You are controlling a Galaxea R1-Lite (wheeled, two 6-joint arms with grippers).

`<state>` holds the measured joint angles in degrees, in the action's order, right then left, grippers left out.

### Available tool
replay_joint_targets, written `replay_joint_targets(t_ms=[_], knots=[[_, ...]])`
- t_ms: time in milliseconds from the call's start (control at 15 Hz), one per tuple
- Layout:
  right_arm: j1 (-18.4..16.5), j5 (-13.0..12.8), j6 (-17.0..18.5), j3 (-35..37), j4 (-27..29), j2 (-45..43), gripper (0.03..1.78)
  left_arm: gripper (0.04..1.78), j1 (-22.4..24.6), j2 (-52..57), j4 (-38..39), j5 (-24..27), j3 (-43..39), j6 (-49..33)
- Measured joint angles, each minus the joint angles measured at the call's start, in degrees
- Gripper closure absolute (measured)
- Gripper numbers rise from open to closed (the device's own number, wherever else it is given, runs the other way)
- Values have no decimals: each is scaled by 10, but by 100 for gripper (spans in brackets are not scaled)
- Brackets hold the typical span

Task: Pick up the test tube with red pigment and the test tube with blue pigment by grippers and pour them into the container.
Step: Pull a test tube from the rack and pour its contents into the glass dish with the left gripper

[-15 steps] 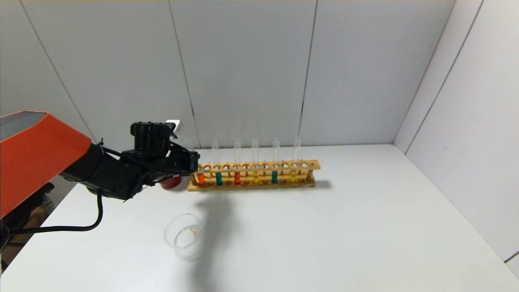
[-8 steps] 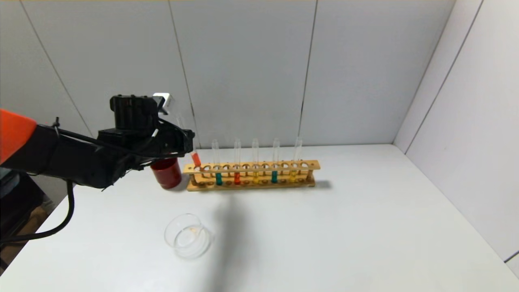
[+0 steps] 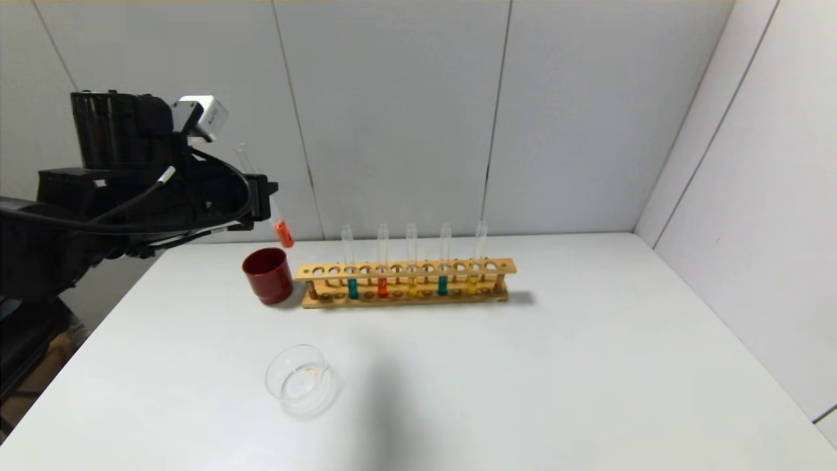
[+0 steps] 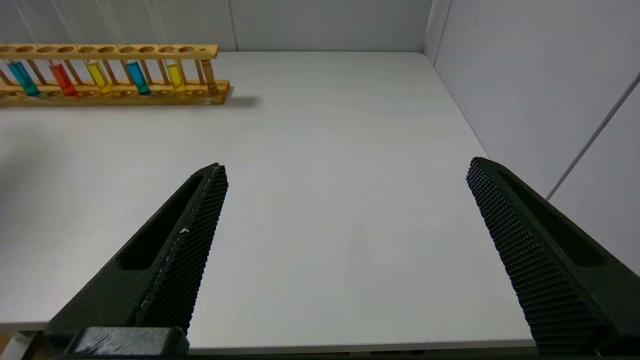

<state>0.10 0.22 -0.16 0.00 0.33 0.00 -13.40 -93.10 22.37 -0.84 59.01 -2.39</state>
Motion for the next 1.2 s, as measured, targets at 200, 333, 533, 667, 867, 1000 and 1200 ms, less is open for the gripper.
replay_joint_targets(t_ms=[200,333,533,667,867,1000,1200], knots=[[0,0,0,0,0,0,6,150,3,49,4,-13,-76,35],[0,0,0,0,0,0,6,150,6,81,10,-14,-123,54],[0,0,0,0,0,0,6,150,29,112,17,-10,-186,116],[0,0,0,0,0,0,6,150,59,124,24,12,-223,163],[0,0,0,0,0,0,6,150,114,135,29,83,-261,239],[0,0,0,0,0,0,6,150,146,139,30,126,-280,303],[0,0,0,0,0,0,6,150,183,140,23,214,-290,391]])
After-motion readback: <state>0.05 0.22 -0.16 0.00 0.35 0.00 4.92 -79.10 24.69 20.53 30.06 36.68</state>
